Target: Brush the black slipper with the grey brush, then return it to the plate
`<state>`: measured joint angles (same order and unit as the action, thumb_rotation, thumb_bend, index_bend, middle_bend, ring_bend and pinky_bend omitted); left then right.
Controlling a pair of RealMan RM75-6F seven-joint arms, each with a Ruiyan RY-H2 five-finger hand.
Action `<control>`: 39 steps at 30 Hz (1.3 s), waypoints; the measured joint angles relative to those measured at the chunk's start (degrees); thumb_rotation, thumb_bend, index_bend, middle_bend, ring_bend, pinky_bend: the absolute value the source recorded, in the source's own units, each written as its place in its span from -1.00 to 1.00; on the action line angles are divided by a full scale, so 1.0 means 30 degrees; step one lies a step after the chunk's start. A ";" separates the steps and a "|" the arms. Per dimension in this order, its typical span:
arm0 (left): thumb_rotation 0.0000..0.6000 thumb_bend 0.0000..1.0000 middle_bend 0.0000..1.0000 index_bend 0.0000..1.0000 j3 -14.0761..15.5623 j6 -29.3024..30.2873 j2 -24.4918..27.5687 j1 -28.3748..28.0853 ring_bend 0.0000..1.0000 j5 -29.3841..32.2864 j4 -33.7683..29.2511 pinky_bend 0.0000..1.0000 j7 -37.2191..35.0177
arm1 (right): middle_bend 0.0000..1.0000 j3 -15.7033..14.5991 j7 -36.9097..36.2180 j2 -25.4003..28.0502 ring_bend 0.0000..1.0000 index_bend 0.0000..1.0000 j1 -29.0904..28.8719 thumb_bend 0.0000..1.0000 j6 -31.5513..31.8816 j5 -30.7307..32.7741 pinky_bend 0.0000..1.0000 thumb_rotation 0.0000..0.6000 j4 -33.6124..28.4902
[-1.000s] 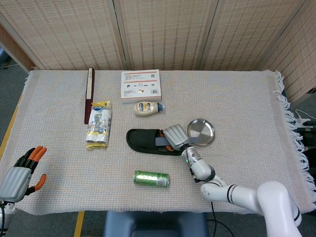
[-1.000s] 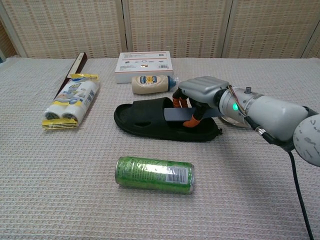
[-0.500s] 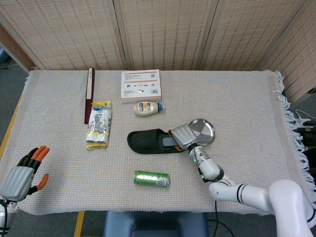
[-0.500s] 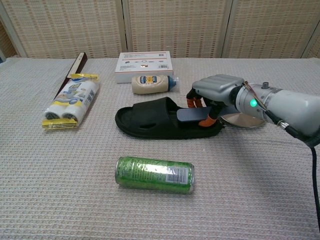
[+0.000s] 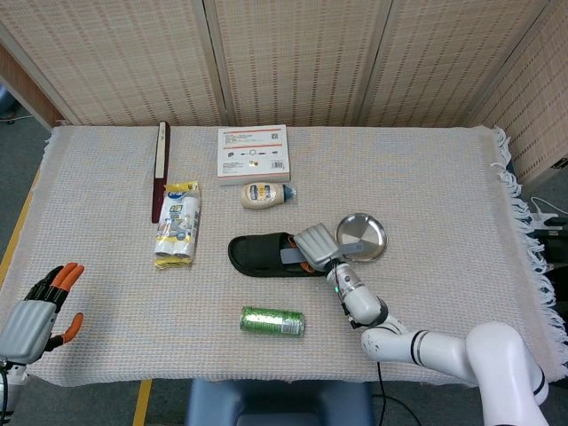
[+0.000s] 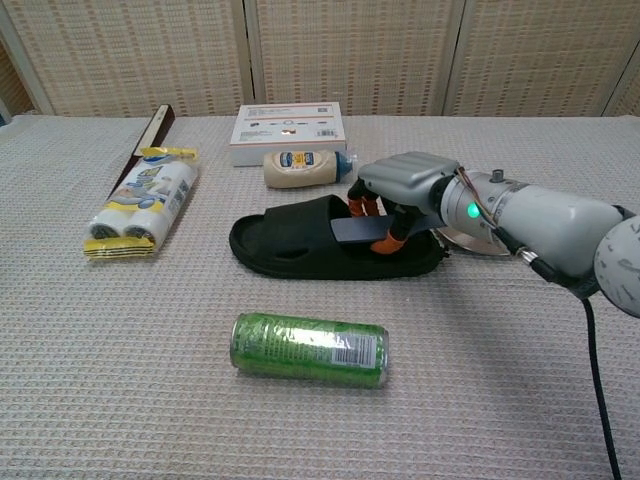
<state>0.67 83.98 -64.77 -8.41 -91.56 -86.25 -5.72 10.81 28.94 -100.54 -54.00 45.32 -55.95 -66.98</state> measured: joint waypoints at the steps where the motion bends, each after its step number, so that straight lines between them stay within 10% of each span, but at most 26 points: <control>1: 1.00 -0.08 -1.00 -1.00 0.0003 0.0000 -0.0007 0.0001 -1.00 -0.0006 -0.0009 -0.66 0.0031 | 0.20 -0.0106 0.0084 0.0245 0.04 0.77 0.0119 -0.50 0.0084 0.0010 0.46 1.00 -0.0157; 17: 1.00 -0.09 -1.00 -1.00 0.0012 -0.0316 -0.0202 -0.0155 -1.00 0.0009 -0.0055 -0.66 0.0500 | 0.20 0.0428 -0.2260 0.3314 0.04 0.75 0.1981 -0.50 0.2240 -0.0460 0.46 1.00 -0.2057; 30: 1.00 -0.09 -1.00 -1.00 -0.0022 -0.0790 -0.0382 -0.0355 -1.00 0.0234 0.0022 -0.66 0.0681 | 0.21 -0.0392 -0.4171 0.1860 0.04 0.65 0.3128 -0.51 0.0961 -0.0242 0.46 1.00 0.2729; 39: 1.00 -0.09 -1.00 -1.00 -0.0091 -0.0992 -0.0419 -0.0425 -1.00 0.0502 0.0158 -0.66 0.0617 | -0.09 -0.0455 -0.5062 0.0978 -0.27 -0.07 0.3212 -0.52 -0.0324 -0.0810 0.07 1.00 0.4356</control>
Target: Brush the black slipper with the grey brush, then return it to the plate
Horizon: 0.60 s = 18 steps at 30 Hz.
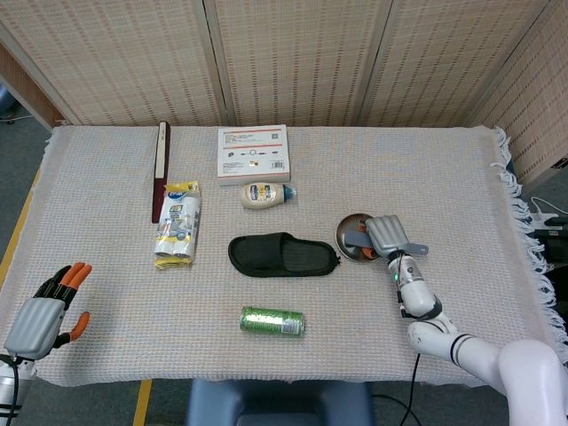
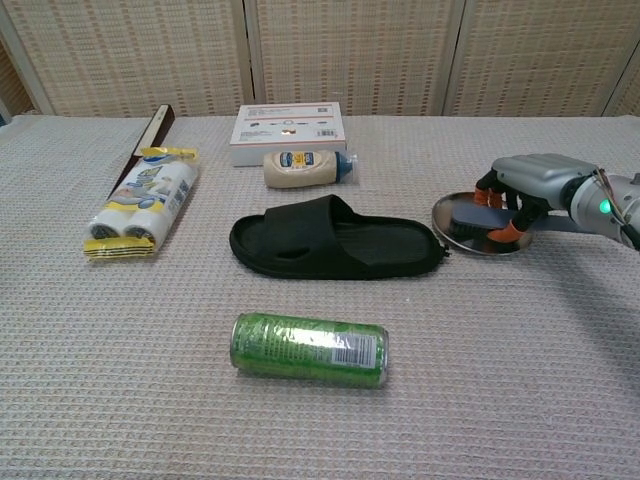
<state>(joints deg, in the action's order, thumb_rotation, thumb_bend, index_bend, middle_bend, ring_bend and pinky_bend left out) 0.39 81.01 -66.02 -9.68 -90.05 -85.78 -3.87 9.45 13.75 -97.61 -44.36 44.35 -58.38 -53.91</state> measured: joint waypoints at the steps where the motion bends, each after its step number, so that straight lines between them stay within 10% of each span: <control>1: 1.00 -0.09 -1.00 -1.00 -0.0004 -0.0013 -0.0006 -0.0008 -1.00 0.0014 0.0009 -0.66 0.0004 | -0.17 0.0008 -0.0027 0.0042 -0.33 -0.22 0.0016 -0.51 -0.0179 -0.0003 0.01 1.00 -0.0004; 8: 1.00 -0.08 -1.00 -1.00 -0.0011 -0.0057 -0.0033 -0.0014 -1.00 0.0085 0.0007 -0.65 0.0036 | -0.46 -0.0032 0.0384 0.0466 -0.56 -0.90 0.0242 -0.52 0.0153 -0.0313 -0.23 1.00 -0.0528; 18: 1.00 -0.08 -1.00 -1.00 -0.0001 0.0029 -0.0011 0.0028 -1.00 0.0088 -0.0012 -0.65 0.0081 | -0.55 0.0079 0.0658 0.1745 -0.63 -1.00 0.0769 -0.52 0.0985 -0.0569 -0.24 1.00 -0.2855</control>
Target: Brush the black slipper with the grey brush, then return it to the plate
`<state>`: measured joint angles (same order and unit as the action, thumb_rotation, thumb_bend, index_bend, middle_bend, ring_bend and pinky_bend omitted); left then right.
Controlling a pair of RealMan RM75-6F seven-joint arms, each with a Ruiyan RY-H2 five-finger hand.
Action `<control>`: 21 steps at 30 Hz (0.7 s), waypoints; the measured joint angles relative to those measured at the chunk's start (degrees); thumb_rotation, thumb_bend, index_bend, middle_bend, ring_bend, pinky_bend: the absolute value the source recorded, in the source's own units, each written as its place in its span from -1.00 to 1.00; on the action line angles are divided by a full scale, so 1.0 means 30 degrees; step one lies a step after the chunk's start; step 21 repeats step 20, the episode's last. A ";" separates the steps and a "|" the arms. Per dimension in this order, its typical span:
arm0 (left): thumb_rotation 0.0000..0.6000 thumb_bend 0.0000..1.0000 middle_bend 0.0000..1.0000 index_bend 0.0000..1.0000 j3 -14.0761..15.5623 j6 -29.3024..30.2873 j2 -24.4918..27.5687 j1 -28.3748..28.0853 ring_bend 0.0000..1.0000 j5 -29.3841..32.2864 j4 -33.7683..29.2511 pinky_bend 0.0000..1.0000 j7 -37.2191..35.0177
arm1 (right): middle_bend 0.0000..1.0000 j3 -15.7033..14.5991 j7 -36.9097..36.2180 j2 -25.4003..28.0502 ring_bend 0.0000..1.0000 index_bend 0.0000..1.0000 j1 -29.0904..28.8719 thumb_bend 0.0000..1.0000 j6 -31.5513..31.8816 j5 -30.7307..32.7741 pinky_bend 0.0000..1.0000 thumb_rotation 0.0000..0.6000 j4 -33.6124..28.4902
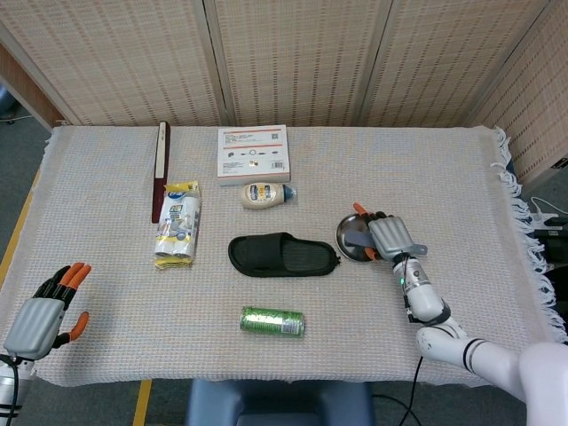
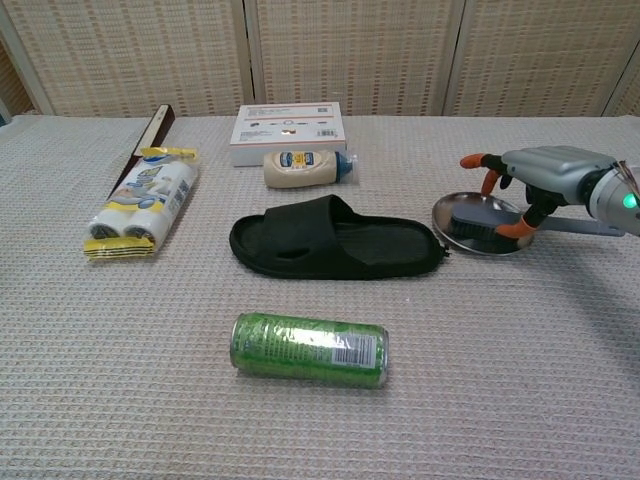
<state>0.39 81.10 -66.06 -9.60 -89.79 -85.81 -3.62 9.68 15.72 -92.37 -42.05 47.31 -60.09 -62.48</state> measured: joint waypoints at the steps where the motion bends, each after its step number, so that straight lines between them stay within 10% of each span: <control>1: 1.00 -0.08 -1.00 -1.00 0.0002 -0.0001 0.0008 0.0007 -1.00 0.0014 0.0005 -0.65 -0.0007 | -0.56 0.0025 -0.0039 0.0255 -0.64 -1.00 0.0116 -0.52 0.0205 -0.0066 -0.24 1.00 -0.0409; 12: 1.00 -0.09 -1.00 -1.00 -0.0091 0.0514 -0.0157 0.0126 -1.00 -0.0115 0.0297 -0.66 0.0000 | -1.00 -0.1347 -0.0922 0.3540 -1.00 -1.00 0.4021 -0.52 0.6840 -0.3155 -0.99 1.00 -0.5958; 21: 1.00 -0.09 -1.00 -1.00 -0.0255 0.0985 -0.0583 0.0135 -1.00 -0.0389 0.0720 -0.67 0.0124 | -1.00 -0.3842 -0.1467 0.4481 -1.00 -1.00 0.9630 -0.60 1.4792 -0.6814 -1.00 1.00 -0.6683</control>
